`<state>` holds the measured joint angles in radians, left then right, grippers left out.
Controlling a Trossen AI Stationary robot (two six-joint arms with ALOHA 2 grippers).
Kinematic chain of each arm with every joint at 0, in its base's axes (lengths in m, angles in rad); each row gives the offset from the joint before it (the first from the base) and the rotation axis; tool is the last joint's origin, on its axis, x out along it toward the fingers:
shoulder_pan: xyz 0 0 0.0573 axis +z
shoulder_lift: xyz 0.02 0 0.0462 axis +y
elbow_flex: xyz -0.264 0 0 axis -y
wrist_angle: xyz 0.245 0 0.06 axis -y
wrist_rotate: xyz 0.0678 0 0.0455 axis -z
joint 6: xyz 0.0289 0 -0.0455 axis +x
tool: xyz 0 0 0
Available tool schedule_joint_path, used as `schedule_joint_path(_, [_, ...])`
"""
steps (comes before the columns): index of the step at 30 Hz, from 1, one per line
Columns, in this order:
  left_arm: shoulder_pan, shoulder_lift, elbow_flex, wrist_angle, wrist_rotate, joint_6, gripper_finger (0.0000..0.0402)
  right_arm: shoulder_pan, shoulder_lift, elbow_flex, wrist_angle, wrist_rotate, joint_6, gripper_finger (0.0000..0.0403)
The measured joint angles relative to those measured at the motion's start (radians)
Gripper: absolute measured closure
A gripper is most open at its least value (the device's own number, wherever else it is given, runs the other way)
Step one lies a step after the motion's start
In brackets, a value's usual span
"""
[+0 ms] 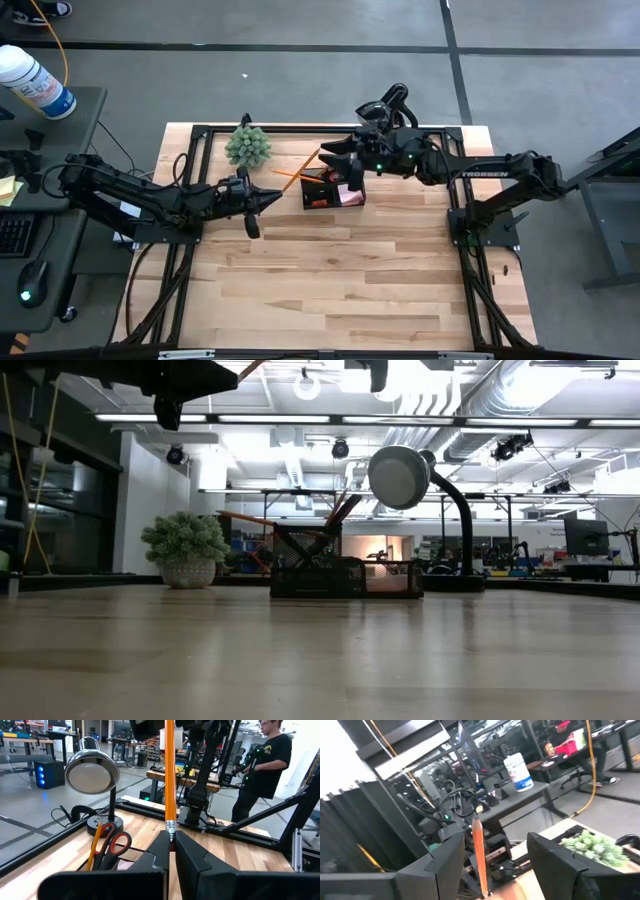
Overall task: Pick and place office supplies into organizer
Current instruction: Put the pencil into the desk organizer
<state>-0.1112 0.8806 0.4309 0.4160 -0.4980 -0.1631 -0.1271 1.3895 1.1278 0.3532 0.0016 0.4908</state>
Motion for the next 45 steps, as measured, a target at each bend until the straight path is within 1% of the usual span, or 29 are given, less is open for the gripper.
schedule_joint_path(6, [0.0,0.0,0.0,0.0,0.0,0.002,0.0401,-0.017,0.0,0.0,0.032,-0.064,0.036,0.0194])
schedule_joint_path(11, [0.0,0.0,0.0,0.0,0.0,0.006,0.0401,-0.017,0.008,0.0,0.065,-0.091,0.054,0.0194])
schedule_joint_path(14, [0.0,0.0,0.0,0.0,0.0,0.006,0.0401,-0.017,0.032,0.0,0.117,-0.1,0.078,0.0194])
schedule_joint_path(22, [0.0,0.0,0.0,0.0,0.0,0.006,0.0401,-0.017,0.092,0.0,0.167,-0.106,0.109,0.0201])
schedule_joint_path(25, [0.0,0.0,0.0,0.001,0.0,0.006,0.0401,-0.017,0.103,0.0,0.197,-0.113,0.112,0.0225])
schedule_joint_path(27, [0.0,0.0,0.0,0.001,0.0,0.006,0.0401,-0.017,0.104,0.0,0.199,-0.113,0.108,0.0252])
schedule_joint_path(34, [0.0,0.0,0.0,0.003,0.001,0.012,0.0401,-0.017,0.104,0.0,0.199,-0.1,0.044,0.0378])
schedule_joint_path(36, [-0.001,0.0,0.0,0.006,0.0,0.018,0.0401,-0.019,0.105,0.0,0.197,-0.103,0.032,0.0387])
schedule_joint_path(39, [0.0,0.0,0.0,0.004,-0.001,0.021,0.0401,-0.018,0.105,0.0,0.201,-0.114,0.021,0.0377])
schedule_joint_path(42, [0.0,0.0,0.0,0.003,-0.003,0.044,0.04,-0.018,0.105,0.0,0.206,-0.121,0.013,0.0388])
schedule_joint_path(45, [0.0,-0.001,0.001,0.004,-0.004,0.061,0.0393,-0.018,0.105,0.003,0.209,-0.122,-0.002,0.0388])
